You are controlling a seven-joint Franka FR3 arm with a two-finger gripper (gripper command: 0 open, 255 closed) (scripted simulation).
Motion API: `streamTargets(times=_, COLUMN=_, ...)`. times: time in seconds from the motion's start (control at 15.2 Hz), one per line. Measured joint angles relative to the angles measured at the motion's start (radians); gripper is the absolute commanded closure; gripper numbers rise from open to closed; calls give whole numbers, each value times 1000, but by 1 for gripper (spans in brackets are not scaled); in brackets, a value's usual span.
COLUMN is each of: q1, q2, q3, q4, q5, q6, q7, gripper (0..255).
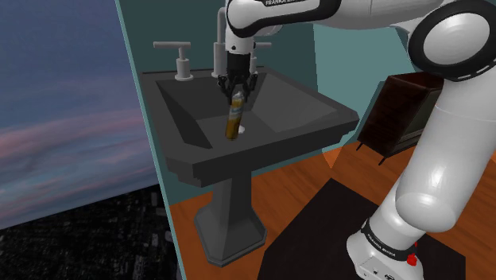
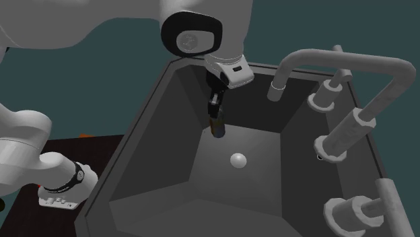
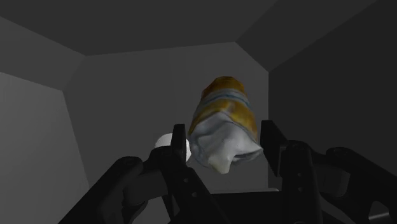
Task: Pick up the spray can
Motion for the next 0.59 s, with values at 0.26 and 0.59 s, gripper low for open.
streamTargets(times=0.26, q1=2, q2=-1, q3=2, q4=51, q5=0, q6=-52, q7=4, gripper=255)
streamTargets(times=0.59, q1=4, q2=6, q3=2, q4=121, q5=-1, q6=-115, q7=6, gripper=255)
